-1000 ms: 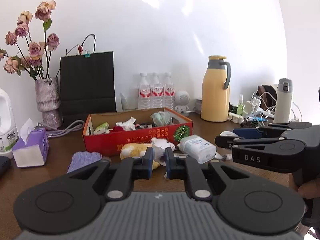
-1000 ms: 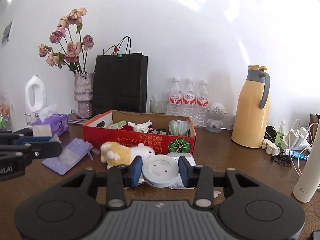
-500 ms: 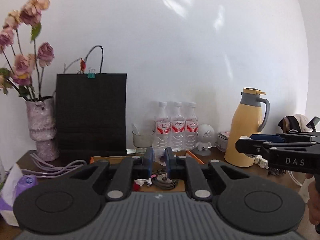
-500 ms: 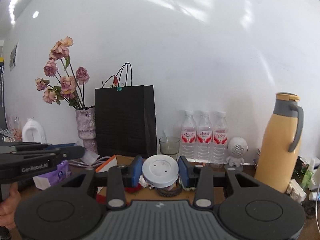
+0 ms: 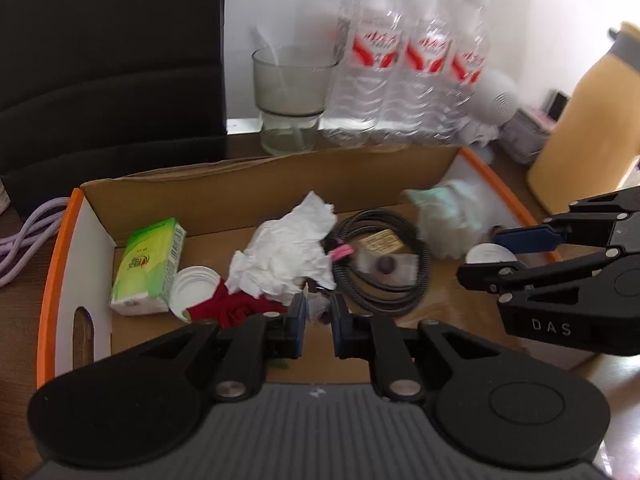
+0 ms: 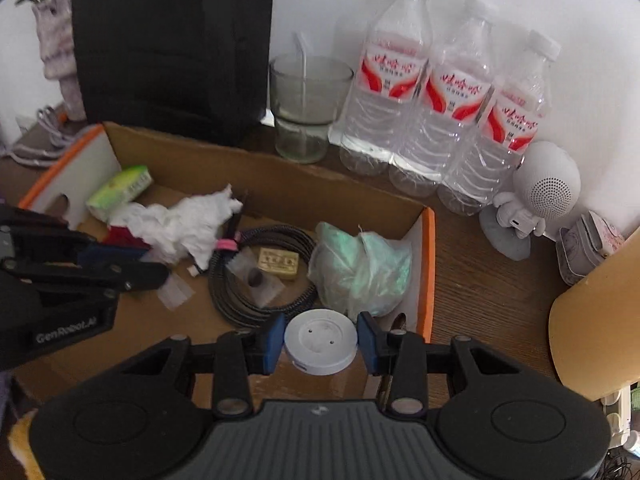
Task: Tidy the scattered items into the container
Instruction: 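Carry the cap and wrapper into the box and open both tools, then withdraw both open tools from the box toward the table items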
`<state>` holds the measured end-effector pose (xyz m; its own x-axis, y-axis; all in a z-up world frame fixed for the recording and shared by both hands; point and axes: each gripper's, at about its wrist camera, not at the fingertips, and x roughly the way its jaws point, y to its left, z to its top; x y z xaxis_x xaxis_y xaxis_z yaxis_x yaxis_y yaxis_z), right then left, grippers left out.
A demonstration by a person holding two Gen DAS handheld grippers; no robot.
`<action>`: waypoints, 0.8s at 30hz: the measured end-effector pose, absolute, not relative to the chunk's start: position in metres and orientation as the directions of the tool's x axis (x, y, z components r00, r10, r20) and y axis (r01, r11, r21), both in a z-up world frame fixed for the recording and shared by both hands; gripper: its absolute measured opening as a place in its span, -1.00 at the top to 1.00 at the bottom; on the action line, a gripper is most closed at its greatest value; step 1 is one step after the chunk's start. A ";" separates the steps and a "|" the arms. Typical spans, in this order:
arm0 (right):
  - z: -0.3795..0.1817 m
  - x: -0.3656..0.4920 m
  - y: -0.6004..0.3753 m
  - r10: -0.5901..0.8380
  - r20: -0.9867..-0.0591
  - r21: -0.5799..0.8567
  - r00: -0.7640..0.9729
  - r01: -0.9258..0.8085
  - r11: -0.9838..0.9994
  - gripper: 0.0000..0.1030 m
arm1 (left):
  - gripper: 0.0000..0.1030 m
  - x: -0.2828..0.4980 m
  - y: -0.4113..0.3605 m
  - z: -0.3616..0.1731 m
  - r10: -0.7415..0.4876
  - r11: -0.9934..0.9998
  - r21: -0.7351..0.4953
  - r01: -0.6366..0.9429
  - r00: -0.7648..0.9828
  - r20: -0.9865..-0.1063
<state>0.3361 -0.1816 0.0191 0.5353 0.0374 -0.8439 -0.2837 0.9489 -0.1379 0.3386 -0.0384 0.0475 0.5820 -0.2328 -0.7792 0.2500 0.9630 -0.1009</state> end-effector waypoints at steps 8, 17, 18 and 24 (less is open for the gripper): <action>-0.011 0.353 -0.167 -0.057 -0.864 -0.244 0.501 -0.315 0.917 0.21 | 0.22 0.345 -0.038 0.045 -0.266 0.953 -0.130 0.274 0.547 -0.794; 0.000 0.342 -0.172 0.010 -0.834 -0.180 0.551 -0.290 0.940 -0.53 | 0.04 0.334 -0.029 0.049 -0.237 0.962 -0.109 0.249 0.574 -0.784; 0.001 0.341 -0.173 0.018 -0.835 -0.172 0.551 -0.291 0.941 -0.53 | 0.04 0.332 -0.026 0.049 -0.235 0.964 -0.110 0.243 0.574 -0.784; 0.001 0.341 -0.172 0.030 -0.842 -0.144 0.538 -0.279 0.949 -0.67 | -0.03 0.325 -0.020 0.045 -0.235 0.964 -0.111 0.240 0.586 -0.775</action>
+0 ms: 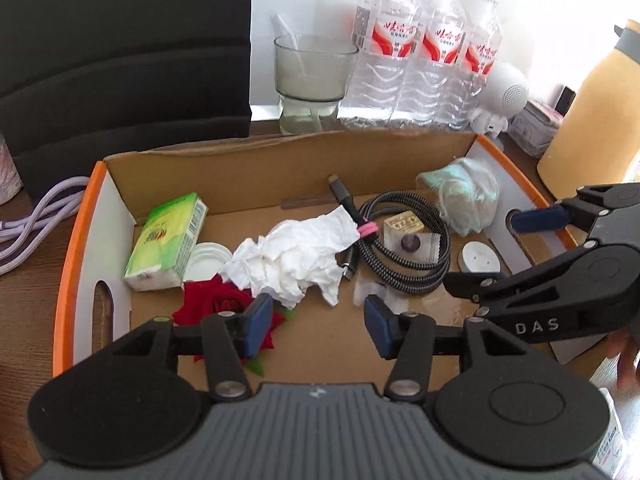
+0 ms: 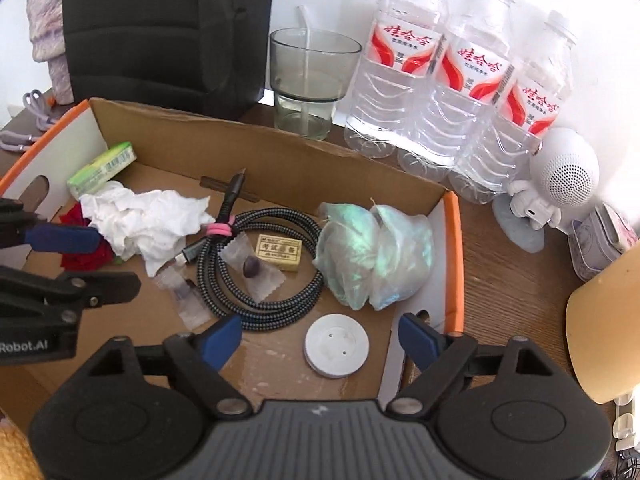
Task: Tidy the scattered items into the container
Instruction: 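Withdraw both open tools from the box toward the table items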
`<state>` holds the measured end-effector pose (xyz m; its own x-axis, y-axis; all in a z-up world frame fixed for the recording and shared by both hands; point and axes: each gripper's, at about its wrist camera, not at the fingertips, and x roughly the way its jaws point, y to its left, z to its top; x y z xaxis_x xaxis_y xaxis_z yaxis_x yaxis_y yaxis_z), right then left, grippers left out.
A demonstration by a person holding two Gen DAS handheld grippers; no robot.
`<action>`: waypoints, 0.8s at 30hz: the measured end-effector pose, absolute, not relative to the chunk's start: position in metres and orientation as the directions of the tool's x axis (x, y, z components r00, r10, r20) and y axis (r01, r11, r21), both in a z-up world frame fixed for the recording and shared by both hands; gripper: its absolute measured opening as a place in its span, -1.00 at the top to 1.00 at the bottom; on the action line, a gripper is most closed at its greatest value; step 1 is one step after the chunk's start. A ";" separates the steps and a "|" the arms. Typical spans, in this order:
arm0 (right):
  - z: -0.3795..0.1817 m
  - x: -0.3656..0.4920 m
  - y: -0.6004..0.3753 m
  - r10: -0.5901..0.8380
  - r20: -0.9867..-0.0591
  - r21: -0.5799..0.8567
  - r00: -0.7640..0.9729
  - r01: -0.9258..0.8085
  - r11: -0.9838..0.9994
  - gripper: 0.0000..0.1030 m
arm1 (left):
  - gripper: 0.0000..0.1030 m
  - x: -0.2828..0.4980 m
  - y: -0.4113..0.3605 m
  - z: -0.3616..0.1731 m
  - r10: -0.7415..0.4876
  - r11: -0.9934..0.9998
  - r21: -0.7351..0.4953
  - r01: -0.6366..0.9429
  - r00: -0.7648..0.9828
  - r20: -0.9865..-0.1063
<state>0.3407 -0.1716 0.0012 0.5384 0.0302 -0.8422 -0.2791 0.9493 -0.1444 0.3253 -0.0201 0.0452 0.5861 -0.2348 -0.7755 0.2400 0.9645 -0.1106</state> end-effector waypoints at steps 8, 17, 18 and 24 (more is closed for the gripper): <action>-0.011 0.334 -0.159 -0.008 -0.831 -0.214 0.557 -0.305 0.928 -0.95 | -0.03 0.324 -0.022 0.045 -0.212 0.967 -0.075 0.245 0.601 -0.770; -0.003 0.329 -0.165 0.050 -0.836 -0.128 0.546 -0.283 0.951 -0.94 | -0.03 0.319 -0.020 0.050 -0.201 0.967 -0.056 0.248 0.612 -0.765; 0.002 0.326 -0.166 0.055 -0.826 -0.124 0.561 -0.276 0.953 -0.94 | -0.03 0.315 -0.019 0.055 -0.207 0.966 -0.058 0.251 0.623 -0.754; 0.052 0.297 -0.185 0.153 -0.793 0.016 0.589 -0.232 0.973 -0.94 | -0.57 0.250 -0.021 0.117 -0.214 0.964 0.006 0.266 0.787 -0.579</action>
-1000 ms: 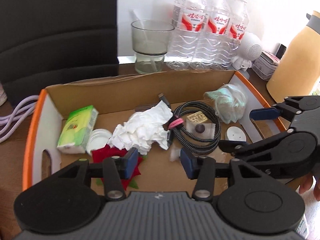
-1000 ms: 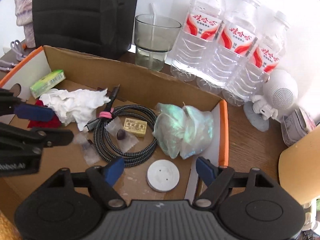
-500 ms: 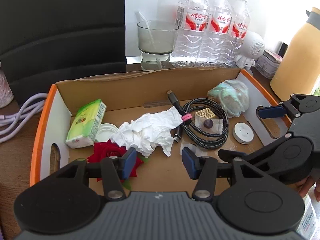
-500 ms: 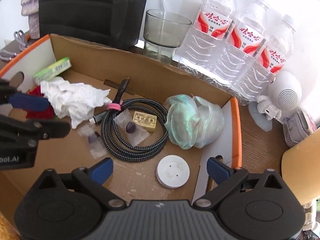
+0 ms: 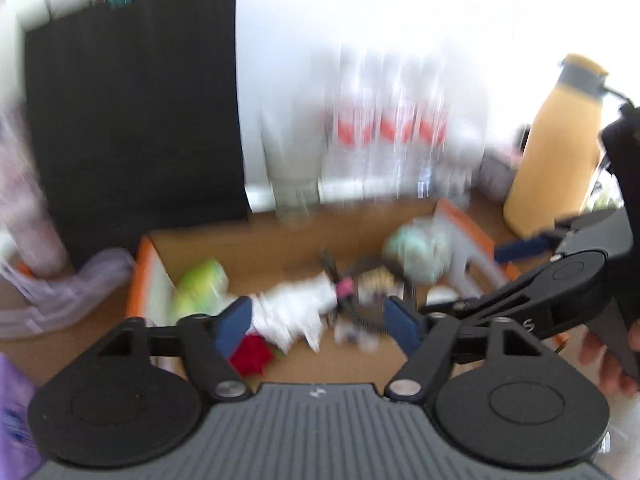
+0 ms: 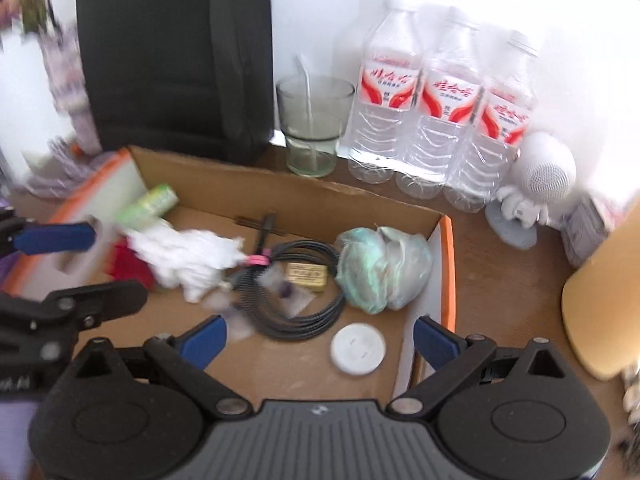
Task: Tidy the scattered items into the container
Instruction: 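Withdraw both open tools from the box toward the table items, then grasp the clear packet with the right tool while the left tool grasps the blue-patterned wrapper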
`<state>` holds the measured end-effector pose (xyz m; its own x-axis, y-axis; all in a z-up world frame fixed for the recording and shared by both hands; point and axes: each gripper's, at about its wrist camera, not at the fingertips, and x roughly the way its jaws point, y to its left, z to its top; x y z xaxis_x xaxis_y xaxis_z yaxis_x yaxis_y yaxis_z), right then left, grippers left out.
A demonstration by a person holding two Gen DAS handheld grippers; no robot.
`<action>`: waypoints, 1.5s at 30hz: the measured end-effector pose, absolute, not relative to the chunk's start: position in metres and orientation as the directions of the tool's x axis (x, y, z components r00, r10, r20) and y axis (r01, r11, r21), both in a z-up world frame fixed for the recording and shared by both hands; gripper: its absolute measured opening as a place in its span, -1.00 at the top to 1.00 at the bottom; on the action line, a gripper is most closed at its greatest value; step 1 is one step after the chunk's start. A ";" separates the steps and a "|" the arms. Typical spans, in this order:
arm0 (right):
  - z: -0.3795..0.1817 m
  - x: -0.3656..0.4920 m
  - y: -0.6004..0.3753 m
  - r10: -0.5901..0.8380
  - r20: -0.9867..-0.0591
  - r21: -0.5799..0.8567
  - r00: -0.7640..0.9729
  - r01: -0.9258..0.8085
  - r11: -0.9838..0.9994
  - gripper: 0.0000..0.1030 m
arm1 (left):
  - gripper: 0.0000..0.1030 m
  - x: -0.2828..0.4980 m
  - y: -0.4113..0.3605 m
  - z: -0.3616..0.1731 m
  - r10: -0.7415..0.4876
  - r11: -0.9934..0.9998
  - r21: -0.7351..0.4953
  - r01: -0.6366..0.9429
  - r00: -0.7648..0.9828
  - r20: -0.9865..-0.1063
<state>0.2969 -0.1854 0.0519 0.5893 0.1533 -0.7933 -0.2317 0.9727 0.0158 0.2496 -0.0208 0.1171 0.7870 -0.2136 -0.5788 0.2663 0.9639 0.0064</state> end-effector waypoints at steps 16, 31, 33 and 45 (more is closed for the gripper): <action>0.063 0.070 -0.233 0.195 -0.227 0.137 0.954 -0.167 0.976 -1.00 | -1.00 0.059 0.003 0.107 -0.106 0.994 -0.058 0.096 0.970 -0.220; 0.015 -0.081 -0.251 0.113 -0.367 0.017 0.923 -0.115 0.993 -1.00 | -1.00 -0.090 0.000 0.040 -0.096 0.994 0.003 0.105 0.919 -0.382; 0.002 -0.066 -0.254 0.075 -0.410 -0.031 0.909 -0.096 0.995 -0.98 | -1.00 -0.080 -0.007 0.039 -0.165 0.985 -0.017 0.173 0.898 -0.407; -0.036 0.036 -0.285 0.132 -0.600 0.052 0.789 -0.126 0.991 0.21 | -0.28 0.043 -0.103 0.025 -0.350 0.878 0.096 0.469 0.766 -0.540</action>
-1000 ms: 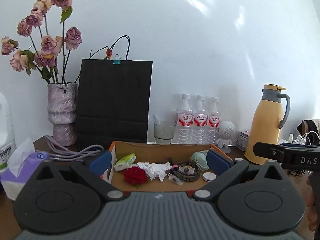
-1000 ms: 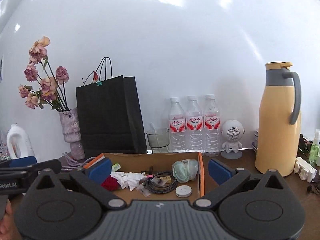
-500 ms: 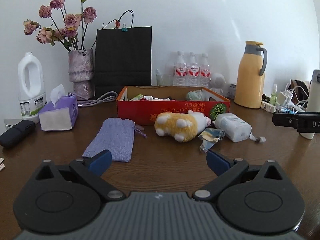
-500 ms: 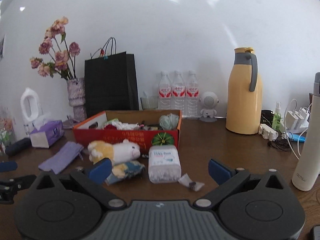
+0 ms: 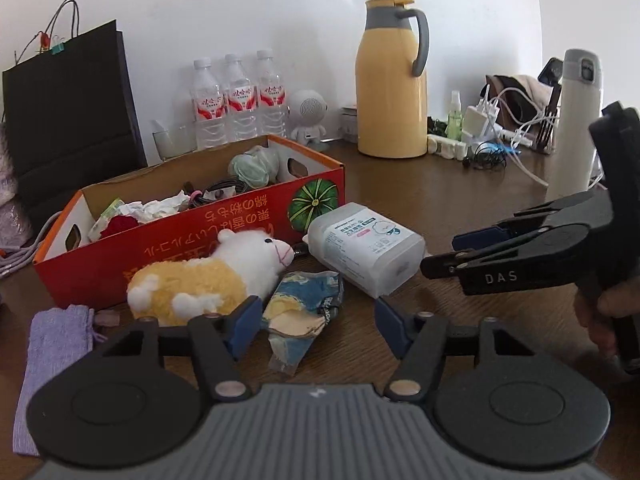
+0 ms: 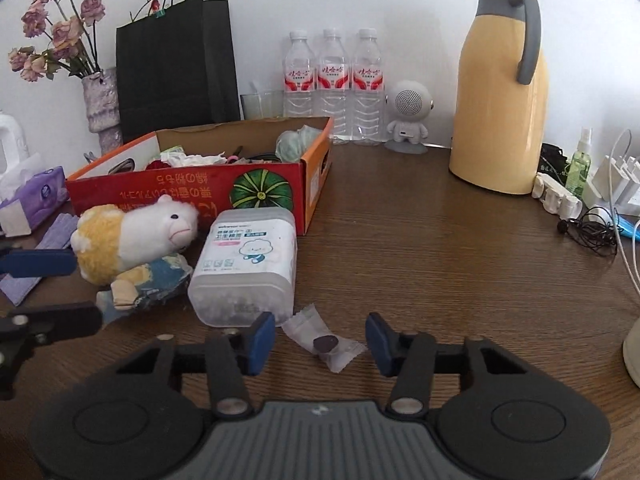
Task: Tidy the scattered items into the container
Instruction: 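Grasp the clear packet with the right tool while the left tool grasps the blue-patterned wrapper, then carry the packet and blue wrapper into the box and open both tools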
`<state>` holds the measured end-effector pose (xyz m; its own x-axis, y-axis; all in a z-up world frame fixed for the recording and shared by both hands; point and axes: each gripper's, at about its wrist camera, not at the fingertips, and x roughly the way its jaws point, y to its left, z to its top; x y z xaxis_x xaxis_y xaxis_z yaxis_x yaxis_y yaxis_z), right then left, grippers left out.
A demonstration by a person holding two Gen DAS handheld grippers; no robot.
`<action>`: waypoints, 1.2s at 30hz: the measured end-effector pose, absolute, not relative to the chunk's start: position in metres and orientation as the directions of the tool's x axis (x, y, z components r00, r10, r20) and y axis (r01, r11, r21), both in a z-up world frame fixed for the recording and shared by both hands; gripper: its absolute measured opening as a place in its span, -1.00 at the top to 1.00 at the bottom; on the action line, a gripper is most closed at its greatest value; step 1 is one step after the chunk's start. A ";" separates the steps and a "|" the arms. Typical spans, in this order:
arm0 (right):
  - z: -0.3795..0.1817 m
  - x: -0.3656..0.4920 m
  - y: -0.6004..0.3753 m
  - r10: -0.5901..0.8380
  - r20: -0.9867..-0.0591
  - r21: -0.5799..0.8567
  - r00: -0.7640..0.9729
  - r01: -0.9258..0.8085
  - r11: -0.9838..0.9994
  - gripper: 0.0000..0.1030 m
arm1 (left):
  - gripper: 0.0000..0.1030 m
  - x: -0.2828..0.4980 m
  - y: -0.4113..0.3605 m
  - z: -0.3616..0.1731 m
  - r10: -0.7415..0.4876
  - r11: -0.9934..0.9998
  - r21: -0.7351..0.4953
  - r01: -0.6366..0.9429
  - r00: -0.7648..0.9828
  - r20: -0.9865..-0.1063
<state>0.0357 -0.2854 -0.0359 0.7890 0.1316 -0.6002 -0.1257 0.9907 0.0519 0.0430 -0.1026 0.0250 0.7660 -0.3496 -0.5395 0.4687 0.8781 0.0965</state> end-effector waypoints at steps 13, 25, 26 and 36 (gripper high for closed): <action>-0.037 0.031 -0.283 0.097 -0.618 0.029 0.780 -0.100 0.995 0.53 | 0.80 0.073 -0.103 0.004 -0.321 0.893 0.057 0.446 0.721 -0.614; -0.036 0.009 -0.275 0.050 -0.613 0.007 0.789 -0.058 0.998 0.67 | 0.85 0.002 -0.073 0.048 -0.307 0.940 -0.023 0.341 0.815 -0.492; -0.035 0.004 -0.274 0.051 -0.608 0.007 0.792 -0.059 0.998 0.67 | 0.85 -0.004 -0.068 0.052 -0.295 0.946 -0.027 0.323 0.825 -0.482; 0.006 -0.064 -0.237 0.076 -0.468 -0.022 0.880 -0.097 0.995 0.67 | 0.85 -0.056 -0.033 0.070 -0.178 0.982 -0.016 0.188 0.895 -0.409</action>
<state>-0.0642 -0.2373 0.0059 0.8804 0.0758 -0.4682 -0.0973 0.9950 -0.0219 -0.0564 -0.0329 0.0696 0.8950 -0.1778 -0.4092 0.1880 0.9820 -0.0155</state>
